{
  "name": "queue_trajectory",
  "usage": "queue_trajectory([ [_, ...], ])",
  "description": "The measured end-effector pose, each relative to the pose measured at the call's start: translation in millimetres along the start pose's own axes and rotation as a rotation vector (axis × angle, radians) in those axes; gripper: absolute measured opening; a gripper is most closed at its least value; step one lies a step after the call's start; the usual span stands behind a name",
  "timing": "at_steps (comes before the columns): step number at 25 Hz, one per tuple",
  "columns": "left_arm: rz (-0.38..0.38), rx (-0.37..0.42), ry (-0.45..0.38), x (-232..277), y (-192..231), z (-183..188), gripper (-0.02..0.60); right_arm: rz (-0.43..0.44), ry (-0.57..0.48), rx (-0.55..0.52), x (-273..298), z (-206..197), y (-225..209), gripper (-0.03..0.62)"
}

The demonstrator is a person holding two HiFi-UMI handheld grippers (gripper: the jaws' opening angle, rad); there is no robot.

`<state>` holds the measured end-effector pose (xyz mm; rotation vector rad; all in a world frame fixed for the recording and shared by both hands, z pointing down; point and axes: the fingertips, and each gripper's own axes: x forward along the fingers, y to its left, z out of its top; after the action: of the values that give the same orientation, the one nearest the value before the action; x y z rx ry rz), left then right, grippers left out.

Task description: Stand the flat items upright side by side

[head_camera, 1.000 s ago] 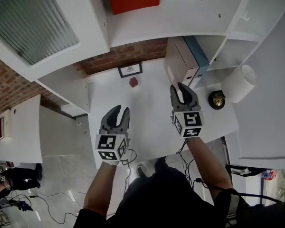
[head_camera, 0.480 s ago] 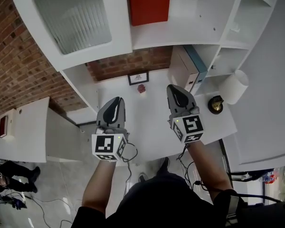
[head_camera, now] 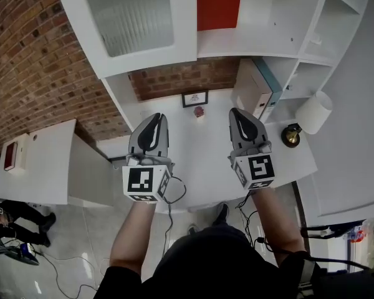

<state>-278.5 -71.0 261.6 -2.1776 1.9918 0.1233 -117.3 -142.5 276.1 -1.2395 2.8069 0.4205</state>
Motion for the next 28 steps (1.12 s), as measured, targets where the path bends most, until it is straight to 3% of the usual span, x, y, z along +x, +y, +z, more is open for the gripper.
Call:
queue_trajectory([
  [28,-0.002,-0.017,-0.023,-9.3,20.9,4.8,0.031,-0.006,-0.020,0.010,-0.7,15.1,14.7,-0.002],
])
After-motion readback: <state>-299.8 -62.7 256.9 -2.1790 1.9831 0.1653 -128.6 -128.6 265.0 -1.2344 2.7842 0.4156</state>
